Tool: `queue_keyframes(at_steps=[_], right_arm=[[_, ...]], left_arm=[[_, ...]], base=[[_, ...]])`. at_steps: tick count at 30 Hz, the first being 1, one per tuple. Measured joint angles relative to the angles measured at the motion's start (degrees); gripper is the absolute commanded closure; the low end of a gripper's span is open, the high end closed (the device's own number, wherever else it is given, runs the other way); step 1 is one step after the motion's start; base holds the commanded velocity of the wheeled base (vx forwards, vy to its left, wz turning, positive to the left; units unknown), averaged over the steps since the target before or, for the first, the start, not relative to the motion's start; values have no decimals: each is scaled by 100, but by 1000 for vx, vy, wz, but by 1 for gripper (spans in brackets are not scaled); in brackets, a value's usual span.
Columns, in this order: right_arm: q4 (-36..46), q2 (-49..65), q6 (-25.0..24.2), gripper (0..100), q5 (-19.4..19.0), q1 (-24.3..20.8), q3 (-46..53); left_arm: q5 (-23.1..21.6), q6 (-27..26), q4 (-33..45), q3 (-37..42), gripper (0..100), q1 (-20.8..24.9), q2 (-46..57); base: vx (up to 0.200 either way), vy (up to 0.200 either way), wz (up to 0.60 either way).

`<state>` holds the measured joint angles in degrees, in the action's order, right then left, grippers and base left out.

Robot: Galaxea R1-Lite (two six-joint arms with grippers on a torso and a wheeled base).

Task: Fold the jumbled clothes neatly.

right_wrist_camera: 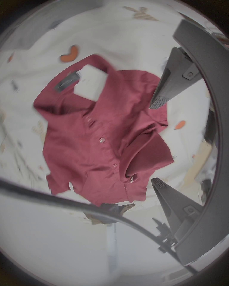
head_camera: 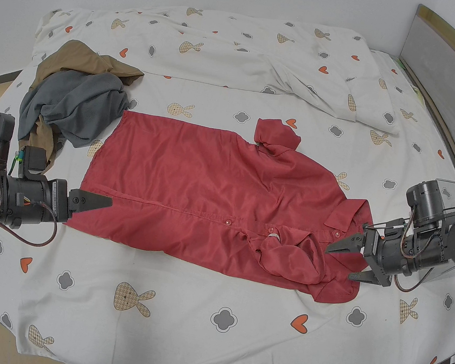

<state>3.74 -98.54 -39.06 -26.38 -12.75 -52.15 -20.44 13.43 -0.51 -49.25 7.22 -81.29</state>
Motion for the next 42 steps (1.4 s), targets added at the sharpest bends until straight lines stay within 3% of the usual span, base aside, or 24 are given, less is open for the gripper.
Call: queue_keyframes(at_steps=[4,7,17,32,42], right_arm=[[416,33,-361,0,-928,391,-201],[446,0,-457,0,-1176,614,-267],[446,-568,-460,0,-655,639,-127],[484,-866,-453,0,-641,369,210],[295,-1001,-451,0,-633,421,188]], left_arm=[[2,5,0,-2,0,0,-22],[4,9,0,-2,0,0,-27],[2,0,2,5,0,0,-27],[-2,0,0,13,0,0,-13],[-2,0,0,13,0,0,26]], base=[[0,0,0],[0,0,0],[0,0,0],[0,0,0],[0,0,0]])
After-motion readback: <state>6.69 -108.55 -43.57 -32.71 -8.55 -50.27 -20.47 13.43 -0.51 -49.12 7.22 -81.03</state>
